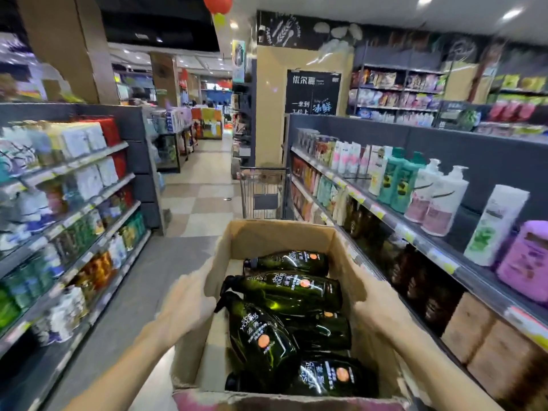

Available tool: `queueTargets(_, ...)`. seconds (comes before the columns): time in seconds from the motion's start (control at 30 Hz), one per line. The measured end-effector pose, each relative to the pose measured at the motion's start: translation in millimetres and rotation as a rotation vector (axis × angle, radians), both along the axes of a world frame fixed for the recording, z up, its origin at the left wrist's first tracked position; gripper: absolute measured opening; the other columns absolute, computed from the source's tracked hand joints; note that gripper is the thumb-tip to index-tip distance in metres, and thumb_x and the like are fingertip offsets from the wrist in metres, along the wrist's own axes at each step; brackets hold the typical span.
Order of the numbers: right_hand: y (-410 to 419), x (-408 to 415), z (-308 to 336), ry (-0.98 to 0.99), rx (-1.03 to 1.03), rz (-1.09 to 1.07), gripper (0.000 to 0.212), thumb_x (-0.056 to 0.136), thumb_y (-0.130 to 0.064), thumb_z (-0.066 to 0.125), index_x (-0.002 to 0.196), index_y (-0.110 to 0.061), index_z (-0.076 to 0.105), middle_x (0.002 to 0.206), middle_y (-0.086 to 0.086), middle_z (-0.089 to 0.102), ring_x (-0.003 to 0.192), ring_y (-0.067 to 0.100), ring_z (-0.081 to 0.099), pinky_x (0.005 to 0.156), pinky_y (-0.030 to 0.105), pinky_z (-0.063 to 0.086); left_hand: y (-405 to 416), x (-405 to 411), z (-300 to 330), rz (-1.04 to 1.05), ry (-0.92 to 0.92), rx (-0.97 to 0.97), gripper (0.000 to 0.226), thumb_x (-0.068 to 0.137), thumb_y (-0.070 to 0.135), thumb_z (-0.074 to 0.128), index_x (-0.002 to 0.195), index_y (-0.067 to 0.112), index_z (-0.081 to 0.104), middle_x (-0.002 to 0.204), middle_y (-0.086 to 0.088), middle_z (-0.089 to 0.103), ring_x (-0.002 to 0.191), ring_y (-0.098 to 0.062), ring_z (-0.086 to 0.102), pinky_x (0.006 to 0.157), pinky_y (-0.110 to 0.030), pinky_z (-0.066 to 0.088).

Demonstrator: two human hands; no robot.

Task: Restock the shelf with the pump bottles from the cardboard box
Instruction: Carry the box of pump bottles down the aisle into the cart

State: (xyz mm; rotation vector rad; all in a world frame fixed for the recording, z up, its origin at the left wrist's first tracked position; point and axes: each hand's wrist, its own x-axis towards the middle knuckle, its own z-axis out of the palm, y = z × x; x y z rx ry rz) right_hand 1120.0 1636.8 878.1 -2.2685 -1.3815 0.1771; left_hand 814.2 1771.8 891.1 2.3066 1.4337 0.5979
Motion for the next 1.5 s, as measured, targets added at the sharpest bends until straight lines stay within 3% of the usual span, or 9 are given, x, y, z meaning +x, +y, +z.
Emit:
queueTargets(0.13,138.0,75.0,-16.5,-0.018,-0.024,0.023,0.102,0.072,-0.004,0.057,0.155,-0.044,0.013,0.109,0.016,0.071,0.082,0.026,0.061,0.069,0.031,0.050,132.5,66.3,-12.6,0.058,0.066,0.006,0.088,0.076,0.011,0.051,0.153,0.038,0.019,0.121,-0.014,0.066,0.109,-0.036,0.059,0.083,-0.039,0.051)
queueTargets(0.33,325.4,166.4,-24.1,0.027,-0.013,0.027,0.102,0.072,-0.006,0.053,0.155,-0.044,0.008,0.119,0.017,0.067,0.107,0.032,0.064,0.081,0.036,0.052,315.9,159.2,-14.6,0.081,0.047,-0.086,0.091,0.078,0.005,0.050,0.152,0.044,0.014,0.096,-0.007,0.068,0.064,-0.022,0.057,0.050,-0.032,0.046)
queueTargets(0.5,462.7,224.8,-24.4,0.016,-0.038,0.006,0.102,0.073,-0.005,0.054,0.155,-0.045,0.008,0.116,0.022,0.067,0.103,0.037,0.063,0.076,0.032,0.044,462.4,220.8,-24.7,0.102,0.018,-0.152,0.093,0.076,0.007,0.049,0.152,0.047,0.011,0.094,-0.005,0.067,0.062,-0.023,0.058,0.039,-0.025,0.032)
queueTargets(0.7,638.5,296.6,-43.3,0.001,-0.055,-0.031,0.102,0.072,-0.003,0.055,0.157,-0.039,0.011,0.118,0.023,0.068,0.106,0.037,0.064,0.085,0.038,0.052,644.1,303.2,-50.3,0.045,0.019,-0.097,0.089,0.080,0.006,0.050,0.152,0.042,0.013,0.110,-0.012,0.065,0.091,-0.028,0.056,0.063,-0.030,0.044)
queueTargets(0.93,833.5,375.9,-53.1,0.017,-0.074,-0.072,0.101,0.075,-0.004,0.053,0.155,-0.045,0.008,0.112,0.021,0.069,0.097,0.036,0.067,0.080,0.038,0.054,841.6,386.8,-59.1,0.028,-0.038,-0.132,0.089,0.076,-0.001,0.051,0.152,0.037,0.024,0.085,-0.003,0.061,0.076,-0.023,0.051,0.068,-0.032,0.050)
queueTargets(1.07,927.4,413.1,-68.5,0.033,-0.055,-0.089,0.100,0.075,-0.002,0.055,0.157,-0.040,0.011,0.111,0.021,0.069,0.098,0.038,0.066,0.071,0.035,0.051,934.5,432.5,-73.0,0.022,-0.034,-0.104,0.093,0.076,0.001,0.053,0.153,0.039,0.018,0.107,-0.019,0.068,0.097,-0.037,0.060,0.078,-0.037,0.050)
queueTargets(1.23,1054.4,475.2,-125.3,0.087,-0.031,-0.046,0.106,0.066,-0.008,0.049,0.151,-0.051,0.005,0.115,0.023,0.068,0.107,0.041,0.062,0.088,0.051,0.053,1036.4,485.5,-121.0,0.089,-0.034,-0.173,0.098,0.074,-0.001,0.051,0.152,0.045,0.012,0.089,-0.017,0.066,0.079,-0.035,0.055,0.067,-0.036,0.044)
queueTargets(1.4,1170.6,521.2,-173.9,0.073,-0.167,-0.080,0.096,0.083,-0.003,0.053,0.155,-0.044,0.004,0.109,0.023,0.065,0.102,0.040,0.063,0.077,0.039,0.045,1129.1,542.2,-182.8,0.234,-0.028,-0.256,0.078,0.085,0.012,0.053,0.151,0.034,0.018,0.101,-0.010,0.068,0.098,-0.040,0.061,0.074,-0.038,0.047)
queueTargets(1.5,1227.5,544.0,-219.4,0.108,-0.196,-0.078,0.101,0.080,0.000,0.054,0.155,-0.047,0.004,0.107,0.030,0.066,0.086,0.041,0.066,0.066,0.038,0.046,1175.0,572.5,-220.6,0.272,0.013,-0.319,0.078,0.089,0.011,0.051,0.151,0.039,0.015,0.086,-0.003,0.063,0.083,-0.035,0.063,0.069,-0.034,0.044)
